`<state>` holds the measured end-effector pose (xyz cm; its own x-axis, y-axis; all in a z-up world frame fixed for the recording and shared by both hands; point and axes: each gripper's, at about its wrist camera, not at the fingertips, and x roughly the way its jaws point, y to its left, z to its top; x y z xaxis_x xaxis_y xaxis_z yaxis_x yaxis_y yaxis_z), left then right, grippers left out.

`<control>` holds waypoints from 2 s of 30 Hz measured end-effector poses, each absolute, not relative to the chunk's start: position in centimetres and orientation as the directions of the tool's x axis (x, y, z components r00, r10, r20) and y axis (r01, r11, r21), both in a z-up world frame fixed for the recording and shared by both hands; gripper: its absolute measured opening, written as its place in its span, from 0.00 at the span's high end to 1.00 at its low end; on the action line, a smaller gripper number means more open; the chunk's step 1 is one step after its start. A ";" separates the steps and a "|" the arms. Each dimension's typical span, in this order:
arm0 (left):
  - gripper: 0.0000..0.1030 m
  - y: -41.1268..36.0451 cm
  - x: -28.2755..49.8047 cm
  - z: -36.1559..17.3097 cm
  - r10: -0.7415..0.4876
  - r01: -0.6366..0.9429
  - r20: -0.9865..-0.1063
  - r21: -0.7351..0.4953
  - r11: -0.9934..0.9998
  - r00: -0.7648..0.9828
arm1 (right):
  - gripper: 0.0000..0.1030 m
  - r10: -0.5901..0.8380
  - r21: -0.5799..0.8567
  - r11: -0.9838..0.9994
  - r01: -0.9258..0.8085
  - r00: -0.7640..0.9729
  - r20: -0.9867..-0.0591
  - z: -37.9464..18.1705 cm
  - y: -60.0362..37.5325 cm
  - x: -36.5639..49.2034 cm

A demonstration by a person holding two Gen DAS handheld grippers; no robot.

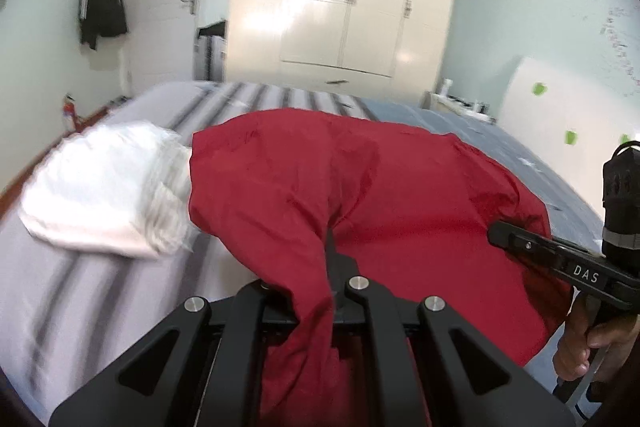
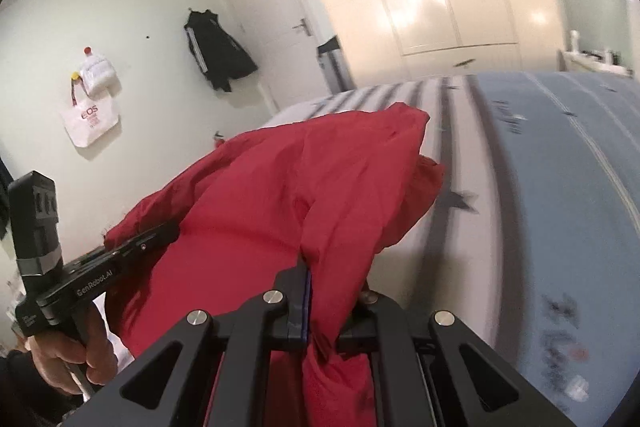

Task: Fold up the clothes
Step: 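Carry the held shorts over the folded white garment with both grippers, then lower the red shorts onto the white garment and open both grippers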

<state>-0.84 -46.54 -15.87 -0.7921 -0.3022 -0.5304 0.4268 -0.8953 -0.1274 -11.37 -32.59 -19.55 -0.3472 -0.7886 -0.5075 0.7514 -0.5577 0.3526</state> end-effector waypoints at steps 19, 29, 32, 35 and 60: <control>0.97 -87.9 0.9 -17.9 -0.319 0.502 -0.652 -0.111 -0.858 -0.688 | 0.94 -0.731 0.325 -0.577 0.750 -0.297 -0.614 -20.6 -73.2 -11.8; 0.59 -90.7 4.6 -25.7 -0.225 0.522 -0.722 -0.217 -0.825 -0.654 | 0.75 -0.679 0.348 -0.614 0.709 -0.250 -0.690 -28.7 -72.2 -10.3; 0.27 -92.3 6.6 -25.0 -0.263 0.598 -0.722 -0.253 -0.761 -0.640 | 0.72 -0.682 0.379 -0.615 0.691 -0.225 -0.696 -27.9 -70.5 -11.1; 0.24 -94.1 8.8 -23.6 -0.304 0.643 -0.703 -0.280 -0.713 -0.643 | 0.67 -0.676 0.400 -0.646 0.650 -0.244 -0.696 -26.7 -68.9 -12.5; 1.00 -95.7 2.9 -25.2 -0.429 0.647 -0.711 -0.048 -0.761 -0.557 | 1.00 -0.459 0.029 -0.780 0.625 -0.540 -0.705 -27.4 -77.0 -14.6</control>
<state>2.95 -95.66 -25.23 -0.5571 -0.4293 -0.7109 0.6471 -0.7609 -0.0476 -14.60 -76.99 -27.42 -0.5404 -0.4587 -0.7054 0.6248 -0.7803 0.0287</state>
